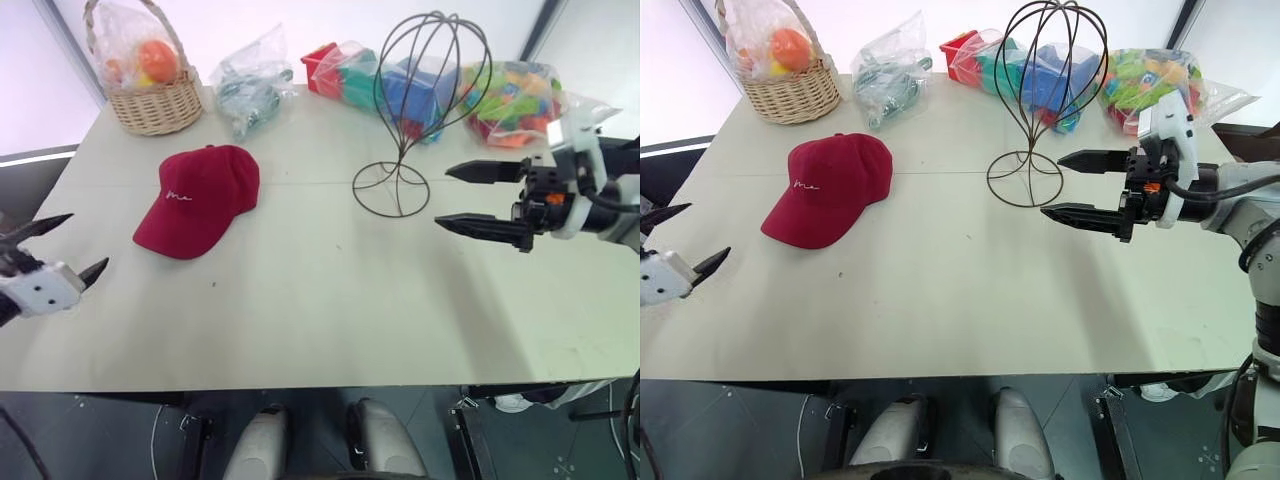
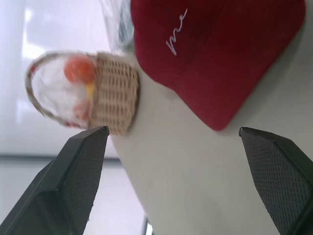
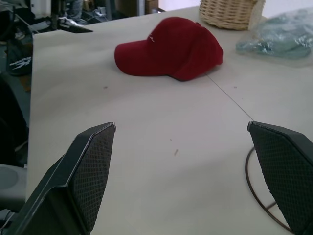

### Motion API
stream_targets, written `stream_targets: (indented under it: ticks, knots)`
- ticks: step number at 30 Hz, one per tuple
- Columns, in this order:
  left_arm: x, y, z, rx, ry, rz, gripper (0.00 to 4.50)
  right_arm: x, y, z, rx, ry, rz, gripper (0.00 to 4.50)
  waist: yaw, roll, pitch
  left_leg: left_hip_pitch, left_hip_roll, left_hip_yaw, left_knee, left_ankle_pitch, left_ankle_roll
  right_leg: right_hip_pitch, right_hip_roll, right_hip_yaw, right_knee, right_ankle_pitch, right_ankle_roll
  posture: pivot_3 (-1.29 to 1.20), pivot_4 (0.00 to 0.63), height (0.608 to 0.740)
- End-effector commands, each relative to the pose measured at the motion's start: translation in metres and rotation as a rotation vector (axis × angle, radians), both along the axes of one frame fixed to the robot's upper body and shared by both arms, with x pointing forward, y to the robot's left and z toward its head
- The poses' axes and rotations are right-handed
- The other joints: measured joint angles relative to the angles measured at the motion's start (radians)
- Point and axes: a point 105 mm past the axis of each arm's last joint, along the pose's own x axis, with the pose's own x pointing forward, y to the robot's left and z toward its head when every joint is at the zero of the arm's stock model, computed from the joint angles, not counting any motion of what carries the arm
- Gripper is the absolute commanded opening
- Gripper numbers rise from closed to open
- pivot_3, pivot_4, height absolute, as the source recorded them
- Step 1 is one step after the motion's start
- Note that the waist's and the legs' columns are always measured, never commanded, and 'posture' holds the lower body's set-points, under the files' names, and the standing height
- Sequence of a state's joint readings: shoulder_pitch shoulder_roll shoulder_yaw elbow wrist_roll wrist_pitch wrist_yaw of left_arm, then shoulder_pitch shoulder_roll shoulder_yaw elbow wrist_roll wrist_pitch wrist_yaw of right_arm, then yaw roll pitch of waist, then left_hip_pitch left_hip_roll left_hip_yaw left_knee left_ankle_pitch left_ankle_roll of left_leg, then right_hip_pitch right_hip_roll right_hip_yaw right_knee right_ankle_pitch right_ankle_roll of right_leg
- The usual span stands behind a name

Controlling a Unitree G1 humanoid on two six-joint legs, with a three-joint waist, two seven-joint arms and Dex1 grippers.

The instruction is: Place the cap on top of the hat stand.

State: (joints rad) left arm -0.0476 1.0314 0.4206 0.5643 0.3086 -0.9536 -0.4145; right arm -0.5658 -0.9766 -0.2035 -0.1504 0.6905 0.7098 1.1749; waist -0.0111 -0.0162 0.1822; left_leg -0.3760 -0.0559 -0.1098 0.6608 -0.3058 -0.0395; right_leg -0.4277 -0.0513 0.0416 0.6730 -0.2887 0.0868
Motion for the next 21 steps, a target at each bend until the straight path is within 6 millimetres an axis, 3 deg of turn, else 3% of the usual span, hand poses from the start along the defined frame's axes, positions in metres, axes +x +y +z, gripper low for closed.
stream_targets:
  ticks: [1,6,21]
  knots:
    - [0.007,-0.001,-0.001,0.176,-0.074,-0.024,4.50,0.000,0.000,0.012,0.007,-0.055,0.002,4.45,0.000,0.000,0.000,0.000,0.000,0.000,0.000,0.000,0.000,0.000,0.000,0.000,0.000,0.000,0.001,0.00,0.150,0.739]
    - [0.025,0.018,-0.009,0.256,-0.109,0.094,4.50,-0.001,-0.005,0.013,0.005,-0.063,-0.027,4.45,-0.002,0.000,0.000,-0.001,0.000,0.001,0.000,-0.001,0.001,0.000,0.000,0.000,-0.002,0.001,0.003,0.00,0.150,0.739]
    - [0.045,-0.014,-0.033,0.417,-0.161,-0.122,4.50,0.005,-0.007,0.016,0.001,-0.076,-0.055,4.45,-0.001,0.000,0.000,-0.002,-0.001,0.002,0.000,-0.001,0.003,-0.001,-0.002,-0.001,-0.002,0.003,0.005,0.00,0.150,0.739]
